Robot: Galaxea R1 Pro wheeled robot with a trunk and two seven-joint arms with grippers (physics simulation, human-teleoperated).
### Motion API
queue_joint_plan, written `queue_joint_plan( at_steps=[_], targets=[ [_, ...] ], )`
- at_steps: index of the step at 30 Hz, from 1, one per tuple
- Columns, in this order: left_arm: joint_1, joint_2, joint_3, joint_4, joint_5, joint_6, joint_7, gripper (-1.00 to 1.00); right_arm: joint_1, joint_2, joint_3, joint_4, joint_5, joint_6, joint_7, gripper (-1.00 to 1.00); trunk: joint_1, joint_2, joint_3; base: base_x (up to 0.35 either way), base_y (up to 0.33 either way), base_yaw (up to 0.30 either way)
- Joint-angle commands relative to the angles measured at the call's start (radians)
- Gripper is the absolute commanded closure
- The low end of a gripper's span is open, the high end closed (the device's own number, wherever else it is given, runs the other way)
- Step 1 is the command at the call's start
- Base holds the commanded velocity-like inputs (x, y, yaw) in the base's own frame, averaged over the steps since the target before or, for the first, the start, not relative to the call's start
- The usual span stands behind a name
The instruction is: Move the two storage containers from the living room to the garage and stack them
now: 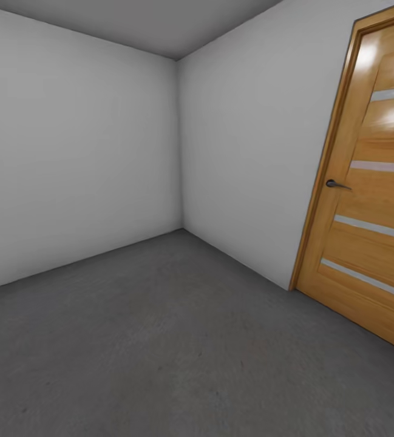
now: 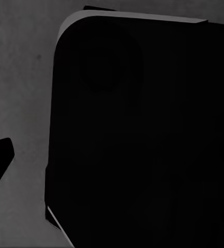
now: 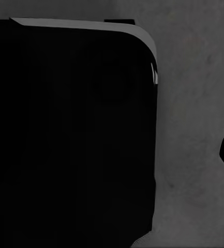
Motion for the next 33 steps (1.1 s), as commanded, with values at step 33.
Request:
queue_joint_plan(
  at_steps=[33],
  targets=[
    [0.0,0.0,0.002,0.0,0.009,-0.005,0.004,-1.0,-0.001,0.0,-0.001,0.001,-0.001,-0.004,0.0,-1.0,0.001,0.0,-0.001,0.15,0.0,-0.29]
  ],
)
